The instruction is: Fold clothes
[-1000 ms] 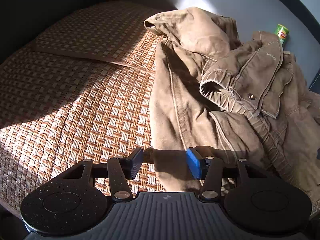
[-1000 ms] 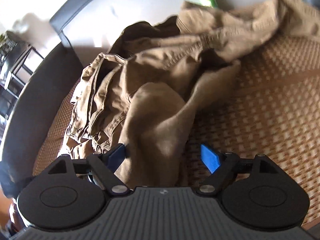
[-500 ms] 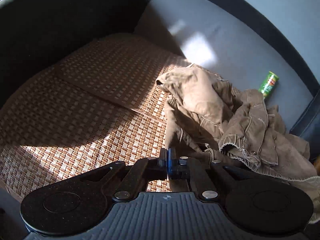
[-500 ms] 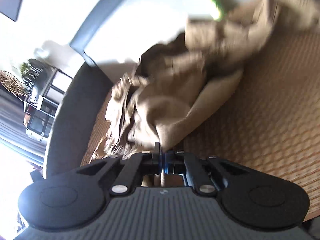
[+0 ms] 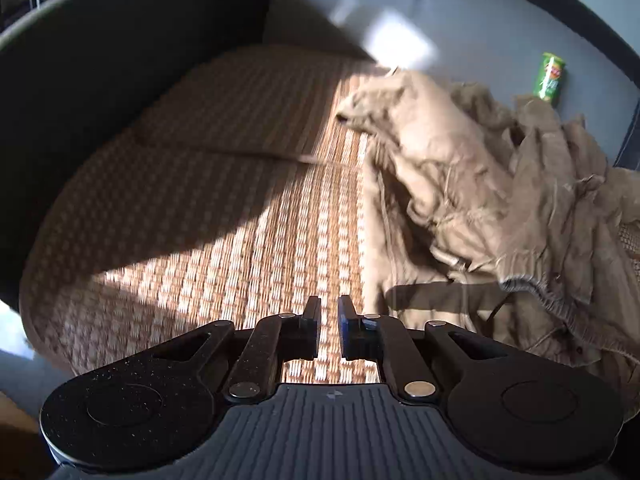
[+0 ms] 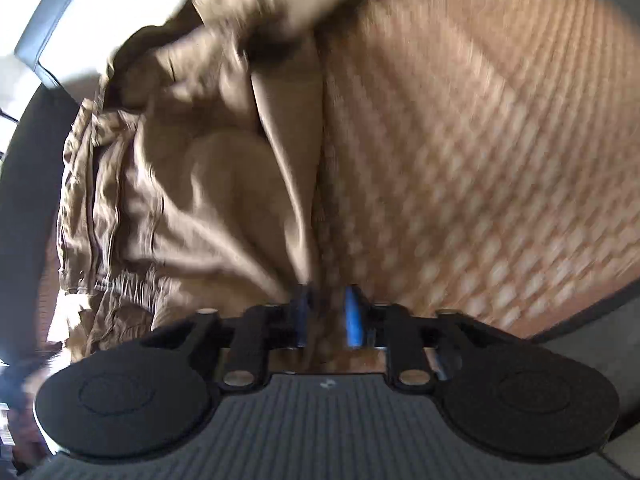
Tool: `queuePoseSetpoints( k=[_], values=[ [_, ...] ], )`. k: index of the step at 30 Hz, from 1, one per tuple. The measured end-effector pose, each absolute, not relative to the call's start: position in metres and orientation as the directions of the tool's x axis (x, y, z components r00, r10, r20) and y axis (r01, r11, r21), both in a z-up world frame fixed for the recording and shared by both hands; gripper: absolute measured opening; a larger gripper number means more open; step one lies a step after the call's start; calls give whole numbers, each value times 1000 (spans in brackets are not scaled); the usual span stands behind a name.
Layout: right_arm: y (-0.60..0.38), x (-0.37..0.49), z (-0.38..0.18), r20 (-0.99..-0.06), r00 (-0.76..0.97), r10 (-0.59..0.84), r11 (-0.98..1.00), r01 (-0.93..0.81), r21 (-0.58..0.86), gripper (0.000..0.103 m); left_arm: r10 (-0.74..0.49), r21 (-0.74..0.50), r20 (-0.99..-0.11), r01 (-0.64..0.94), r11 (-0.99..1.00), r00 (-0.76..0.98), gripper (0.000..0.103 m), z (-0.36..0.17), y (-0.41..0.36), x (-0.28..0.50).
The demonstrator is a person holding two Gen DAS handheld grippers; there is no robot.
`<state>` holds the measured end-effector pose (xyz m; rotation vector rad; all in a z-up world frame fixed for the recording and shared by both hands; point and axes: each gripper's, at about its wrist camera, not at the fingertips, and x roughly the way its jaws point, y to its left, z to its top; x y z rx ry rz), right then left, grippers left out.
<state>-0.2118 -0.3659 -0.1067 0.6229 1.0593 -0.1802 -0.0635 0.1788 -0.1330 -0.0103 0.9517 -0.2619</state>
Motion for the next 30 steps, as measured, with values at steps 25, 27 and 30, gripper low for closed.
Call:
queuePoseSetpoints(
  k=[25,27,30],
  values=[
    [-231,-169,-85,-840,476,261,963,-71,260,67,-244,620,-640,678,395,728,61,-178,-8,-128],
    [-227,-167,-90,-852,459,252,967,-78,244,67,-244,643,-621,662,384,745,61,-185,-20,-123],
    [-212,-166,-97,-875,444,193,979,-146,142,67,-248,687,-585,634,355,773,50,-194,-37,-120]
  ],
)
